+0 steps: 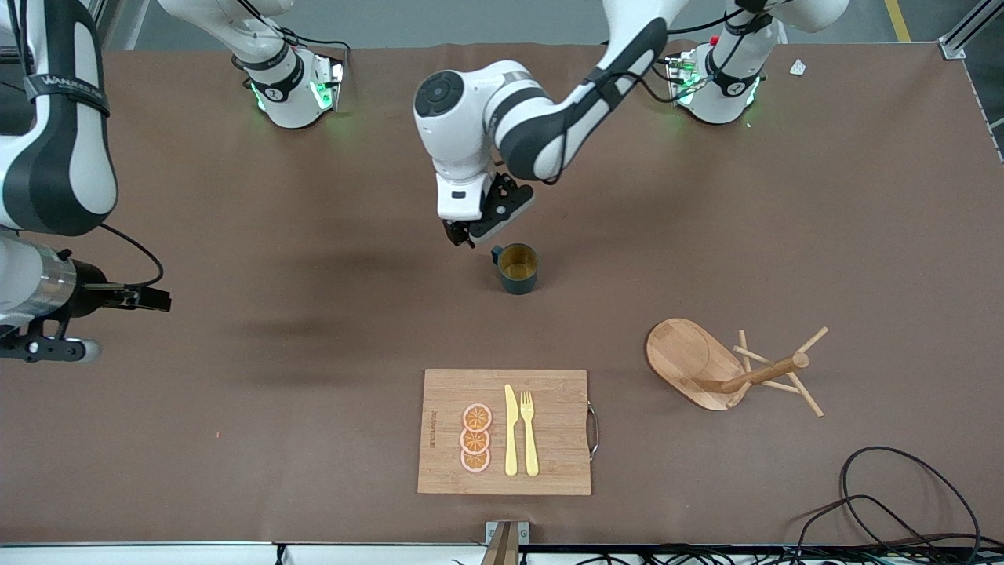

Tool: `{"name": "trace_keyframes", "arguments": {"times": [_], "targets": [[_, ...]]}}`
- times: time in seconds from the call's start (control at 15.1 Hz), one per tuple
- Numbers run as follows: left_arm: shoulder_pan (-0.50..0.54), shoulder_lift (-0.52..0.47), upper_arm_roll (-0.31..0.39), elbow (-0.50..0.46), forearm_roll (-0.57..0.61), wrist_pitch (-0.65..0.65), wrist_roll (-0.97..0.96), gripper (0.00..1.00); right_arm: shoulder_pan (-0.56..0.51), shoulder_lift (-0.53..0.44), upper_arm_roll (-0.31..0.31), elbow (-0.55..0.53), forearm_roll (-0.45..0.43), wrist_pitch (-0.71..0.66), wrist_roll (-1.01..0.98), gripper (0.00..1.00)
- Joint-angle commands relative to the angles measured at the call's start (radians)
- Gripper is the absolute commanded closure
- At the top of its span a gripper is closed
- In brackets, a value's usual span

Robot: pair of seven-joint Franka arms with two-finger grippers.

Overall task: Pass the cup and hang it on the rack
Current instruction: 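Grasp the mug handle with the left gripper while the right gripper releases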

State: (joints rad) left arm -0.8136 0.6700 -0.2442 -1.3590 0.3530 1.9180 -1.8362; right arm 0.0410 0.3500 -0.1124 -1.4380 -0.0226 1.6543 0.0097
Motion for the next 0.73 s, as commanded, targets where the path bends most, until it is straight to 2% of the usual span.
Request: {"name": "trace_keyframes", "arguments": {"times": [0.0,0.2,0.33,0.46,0.66], "targets": [[-0.073,0.049,0.020,0.037,0.113,-0.008,-0.156,0.07,-0.030,-0.017,0.025,0.011,0.015,-0.007,-0.005,0.00],[-0.116,0.085,0.020,0.032,0.249,-0.010,-0.349,0.07,-0.044,-0.019,0.023,0.030,0.058,-0.057,-0.008,0.00],[-0.148,0.112,0.022,0.029,0.337,-0.022,-0.417,0.08,-0.050,-0.016,0.023,0.086,0.058,-0.093,-0.008,0.00],[-0.160,0.134,0.020,0.029,0.397,-0.030,-0.458,0.10,-0.047,-0.014,0.025,0.088,0.058,-0.088,-0.002,0.00],[-0.164,0.171,0.022,0.029,0.458,-0.033,-0.494,0.23,-0.044,-0.017,0.025,0.087,0.062,-0.091,0.001,0.00]]}}
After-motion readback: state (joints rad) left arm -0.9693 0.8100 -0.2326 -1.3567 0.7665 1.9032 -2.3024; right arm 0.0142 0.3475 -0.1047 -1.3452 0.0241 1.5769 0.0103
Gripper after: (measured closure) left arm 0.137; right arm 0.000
